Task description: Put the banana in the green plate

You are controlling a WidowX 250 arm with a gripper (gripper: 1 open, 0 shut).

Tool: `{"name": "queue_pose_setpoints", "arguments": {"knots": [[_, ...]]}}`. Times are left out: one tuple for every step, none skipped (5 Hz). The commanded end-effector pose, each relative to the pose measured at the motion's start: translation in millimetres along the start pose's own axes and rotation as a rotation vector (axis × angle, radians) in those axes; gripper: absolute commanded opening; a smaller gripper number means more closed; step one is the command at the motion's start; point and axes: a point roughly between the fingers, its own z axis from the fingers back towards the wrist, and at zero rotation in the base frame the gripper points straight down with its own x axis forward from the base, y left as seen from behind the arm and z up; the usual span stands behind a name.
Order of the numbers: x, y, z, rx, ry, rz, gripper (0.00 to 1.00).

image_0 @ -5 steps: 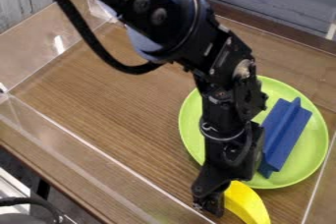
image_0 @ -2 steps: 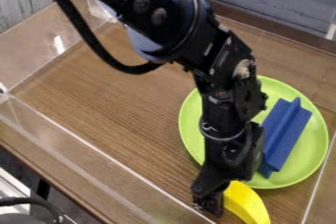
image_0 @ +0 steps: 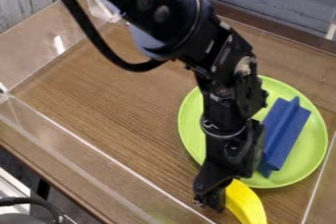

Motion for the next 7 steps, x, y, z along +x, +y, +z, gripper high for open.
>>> {"name": "queue_pose_setpoints", "arguments": {"knots": [[0.9,5.8,2.4,0.013,-0.01,0.005,1.0],[1.9,7.2,2.1,0.01,-0.012,0.003,1.0],[3.3,8.4,1.5,0.007,-0.014,-0.002,1.0],[4.4,9.7,0.7,0.005,-0.016,-0.005,1.0],[5.7,11.1,-0.1,0.003,-0.017,-0.007,1.0],[6.7,12.5,-0.8,0.002,-0.018,-0.006,1.0],[7.2,13.4,-1.1,0.001,-0.018,-0.005,1.0]]}}
